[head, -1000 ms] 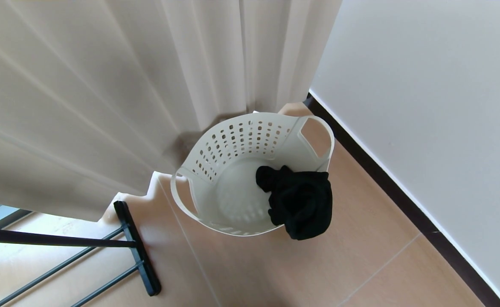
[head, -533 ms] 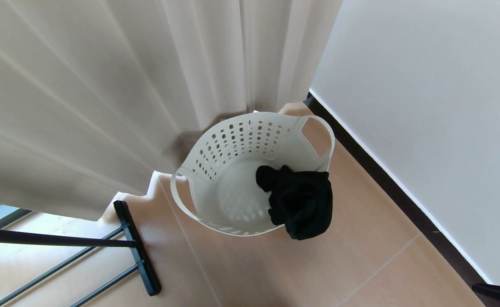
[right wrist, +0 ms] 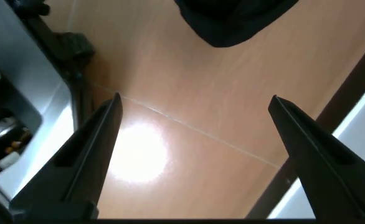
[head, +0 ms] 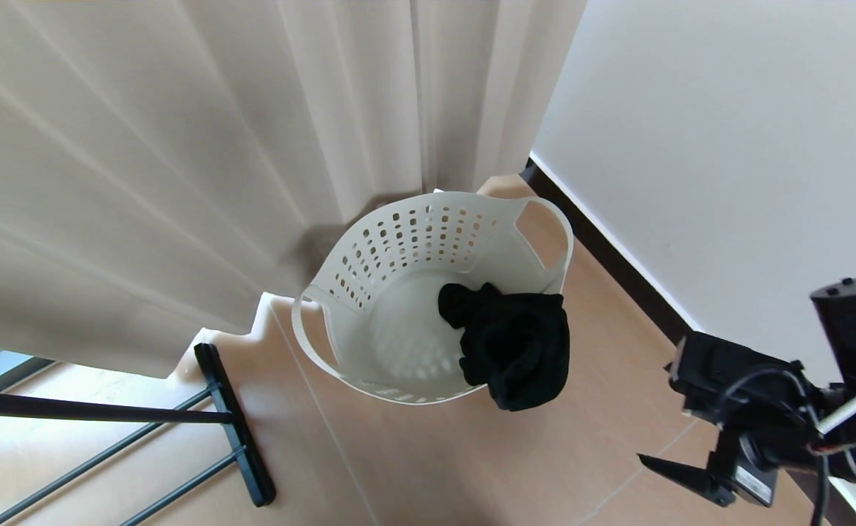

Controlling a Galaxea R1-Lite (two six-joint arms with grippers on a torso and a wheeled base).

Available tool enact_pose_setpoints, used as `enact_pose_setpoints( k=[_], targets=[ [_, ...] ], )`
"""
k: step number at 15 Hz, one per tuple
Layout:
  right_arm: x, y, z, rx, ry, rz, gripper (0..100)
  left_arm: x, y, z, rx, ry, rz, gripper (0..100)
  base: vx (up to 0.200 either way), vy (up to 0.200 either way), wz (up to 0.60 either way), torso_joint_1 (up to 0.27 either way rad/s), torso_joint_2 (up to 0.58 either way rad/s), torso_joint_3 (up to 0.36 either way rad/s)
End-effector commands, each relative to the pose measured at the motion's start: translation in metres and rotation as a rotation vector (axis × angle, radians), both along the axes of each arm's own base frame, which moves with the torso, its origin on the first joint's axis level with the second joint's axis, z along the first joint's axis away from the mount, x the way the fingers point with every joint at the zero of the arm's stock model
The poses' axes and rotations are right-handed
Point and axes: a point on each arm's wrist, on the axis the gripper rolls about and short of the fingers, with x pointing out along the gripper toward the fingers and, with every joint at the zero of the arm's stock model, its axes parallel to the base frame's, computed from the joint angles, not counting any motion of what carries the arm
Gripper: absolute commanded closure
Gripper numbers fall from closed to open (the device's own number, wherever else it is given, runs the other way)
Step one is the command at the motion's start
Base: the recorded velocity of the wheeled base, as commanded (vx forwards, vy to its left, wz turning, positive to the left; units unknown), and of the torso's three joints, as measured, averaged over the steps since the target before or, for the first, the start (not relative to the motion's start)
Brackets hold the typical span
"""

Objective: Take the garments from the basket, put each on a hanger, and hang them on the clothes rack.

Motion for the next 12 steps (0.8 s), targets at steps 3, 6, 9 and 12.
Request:
enact_pose_setpoints(
  k=[3, 6, 9, 12],
  targets=[
    [0.077, 0.036, -0.021, -0.102, 0.007, -0.044, 0, 0.000, 0.000, 0.000, 0.000, -0.001, 0.000, 0, 0.000, 0.000, 0.00, 0.000, 0.00, 0.000],
    [0.106, 0.050, -0.042, -0.069, -0.071, -0.054, 0, 0.000, 0.000, 0.000, -0.002, -0.001, 0.000, 0, 0.000, 0.000, 0.00, 0.000, 0.00, 0.000],
    [0.117, 0.056, -0.039, -0.035, -0.130, -0.060, 0, 0.000, 0.000, 0.000, 0.000, -0.001, 0.000, 0, 0.000, 0.000, 0.00, 0.000, 0.00, 0.000],
    [0.132, 0.063, -0.040, -0.001, -0.148, -0.085, 0, 0.000, 0.000, 0.000, 0.000, -0.001, 0.000, 0, 0.000, 0.000, 0.00, 0.000, 0.00, 0.000]
  ],
)
